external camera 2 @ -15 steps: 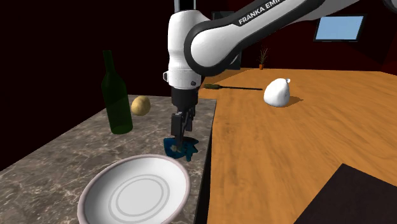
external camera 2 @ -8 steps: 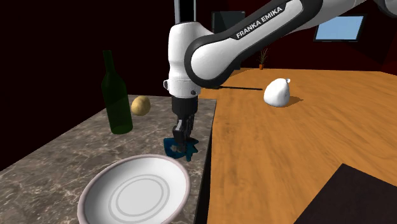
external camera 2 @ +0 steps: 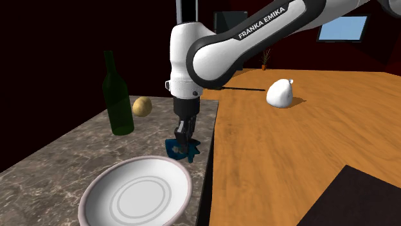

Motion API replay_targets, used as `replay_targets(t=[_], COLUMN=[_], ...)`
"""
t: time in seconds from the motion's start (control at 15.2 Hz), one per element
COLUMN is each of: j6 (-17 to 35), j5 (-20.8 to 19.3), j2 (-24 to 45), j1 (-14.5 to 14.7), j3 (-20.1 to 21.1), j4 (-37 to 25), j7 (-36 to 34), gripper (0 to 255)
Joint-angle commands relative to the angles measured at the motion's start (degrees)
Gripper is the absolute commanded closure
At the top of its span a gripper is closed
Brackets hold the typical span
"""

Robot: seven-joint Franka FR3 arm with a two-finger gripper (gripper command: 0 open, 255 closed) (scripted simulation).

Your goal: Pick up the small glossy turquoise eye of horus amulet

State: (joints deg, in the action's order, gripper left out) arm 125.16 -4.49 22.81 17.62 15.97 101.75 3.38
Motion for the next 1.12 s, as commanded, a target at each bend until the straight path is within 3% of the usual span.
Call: replay_targets(t=[0.0,1.06], j6=[-0.62,-10.03], j5=[0.13,1.46], j2=[-0.35,-4.33], j1=[-0.04,-0.37], j3=[0.07,0.65], j4=[-0.24,-5.81], j7=[0.06,0.63], gripper=[255,255])
